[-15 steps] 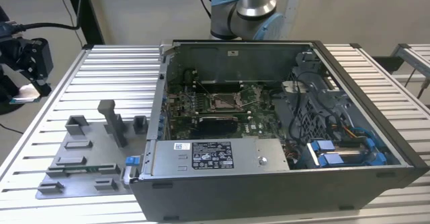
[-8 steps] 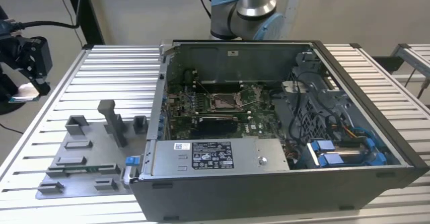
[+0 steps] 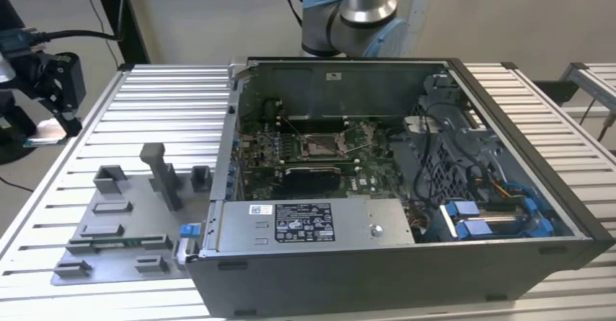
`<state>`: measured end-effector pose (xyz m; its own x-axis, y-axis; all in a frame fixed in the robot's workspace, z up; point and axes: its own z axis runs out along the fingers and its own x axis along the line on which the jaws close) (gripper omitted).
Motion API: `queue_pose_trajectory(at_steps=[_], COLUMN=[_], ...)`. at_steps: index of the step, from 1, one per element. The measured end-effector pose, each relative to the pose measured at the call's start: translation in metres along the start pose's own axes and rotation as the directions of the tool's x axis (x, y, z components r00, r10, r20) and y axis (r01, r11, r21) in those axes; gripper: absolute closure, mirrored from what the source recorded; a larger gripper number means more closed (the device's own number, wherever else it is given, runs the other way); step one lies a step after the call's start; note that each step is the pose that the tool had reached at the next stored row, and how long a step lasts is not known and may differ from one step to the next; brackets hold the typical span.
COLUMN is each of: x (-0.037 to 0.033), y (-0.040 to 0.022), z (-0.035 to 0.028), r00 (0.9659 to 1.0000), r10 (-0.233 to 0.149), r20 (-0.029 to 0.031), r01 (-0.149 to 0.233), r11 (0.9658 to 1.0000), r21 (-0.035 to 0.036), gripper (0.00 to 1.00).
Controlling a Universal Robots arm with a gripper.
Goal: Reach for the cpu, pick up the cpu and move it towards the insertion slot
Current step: 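Pick up the cpu and move it towards the insertion slot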
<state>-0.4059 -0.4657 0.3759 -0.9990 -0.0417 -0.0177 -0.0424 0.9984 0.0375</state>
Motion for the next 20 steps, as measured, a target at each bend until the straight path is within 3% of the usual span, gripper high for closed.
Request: queue_pose_trajectory(at_steps=[9, 10, 20], x=[-0.0266, -0.0341, -0.0754], y=[-0.0011, -0.0015, -0.0032], z=[0.0004, 0.0005, 0.0011], r00=[1.0, 1.0, 1.0], r10=[0.0, 0.0, 0.0], r20=[-0.0007, -0.001, -0.0027], r01=[0.0, 0.0, 0.0], r11=[1.0, 1.0, 1.0], r21=[0.0, 0.0, 0.0], gripper=[1.0, 1.0, 1.0])
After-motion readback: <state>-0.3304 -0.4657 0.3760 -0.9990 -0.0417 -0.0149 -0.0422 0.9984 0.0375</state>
